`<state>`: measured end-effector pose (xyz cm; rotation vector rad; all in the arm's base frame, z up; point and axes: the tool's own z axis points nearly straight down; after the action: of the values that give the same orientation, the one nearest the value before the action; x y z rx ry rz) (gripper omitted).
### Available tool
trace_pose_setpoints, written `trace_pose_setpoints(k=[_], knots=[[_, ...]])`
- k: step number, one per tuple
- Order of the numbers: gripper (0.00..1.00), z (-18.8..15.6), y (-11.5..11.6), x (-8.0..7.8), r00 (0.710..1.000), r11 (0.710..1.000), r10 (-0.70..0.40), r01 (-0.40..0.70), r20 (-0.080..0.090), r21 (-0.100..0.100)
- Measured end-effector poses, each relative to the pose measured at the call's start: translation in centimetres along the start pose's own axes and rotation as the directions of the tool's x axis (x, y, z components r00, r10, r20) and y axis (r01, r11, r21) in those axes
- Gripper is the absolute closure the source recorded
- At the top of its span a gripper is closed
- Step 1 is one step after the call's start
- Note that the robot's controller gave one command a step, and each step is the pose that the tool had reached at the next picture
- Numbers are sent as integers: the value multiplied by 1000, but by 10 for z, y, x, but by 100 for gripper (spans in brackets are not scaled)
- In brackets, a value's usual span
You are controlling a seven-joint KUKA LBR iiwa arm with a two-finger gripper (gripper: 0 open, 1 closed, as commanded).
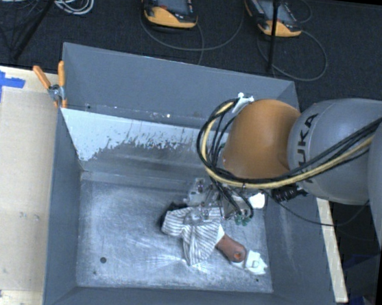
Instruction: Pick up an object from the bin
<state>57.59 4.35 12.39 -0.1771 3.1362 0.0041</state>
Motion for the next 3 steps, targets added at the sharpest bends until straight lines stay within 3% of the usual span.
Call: trace_pose_setpoints(k=[1, 3], knots=[[100, -6, -1, 3, 1000, 1000, 18, -18, 1, -1], [100, -56, 1, -1, 1000, 1000, -4, 4, -2, 2]])
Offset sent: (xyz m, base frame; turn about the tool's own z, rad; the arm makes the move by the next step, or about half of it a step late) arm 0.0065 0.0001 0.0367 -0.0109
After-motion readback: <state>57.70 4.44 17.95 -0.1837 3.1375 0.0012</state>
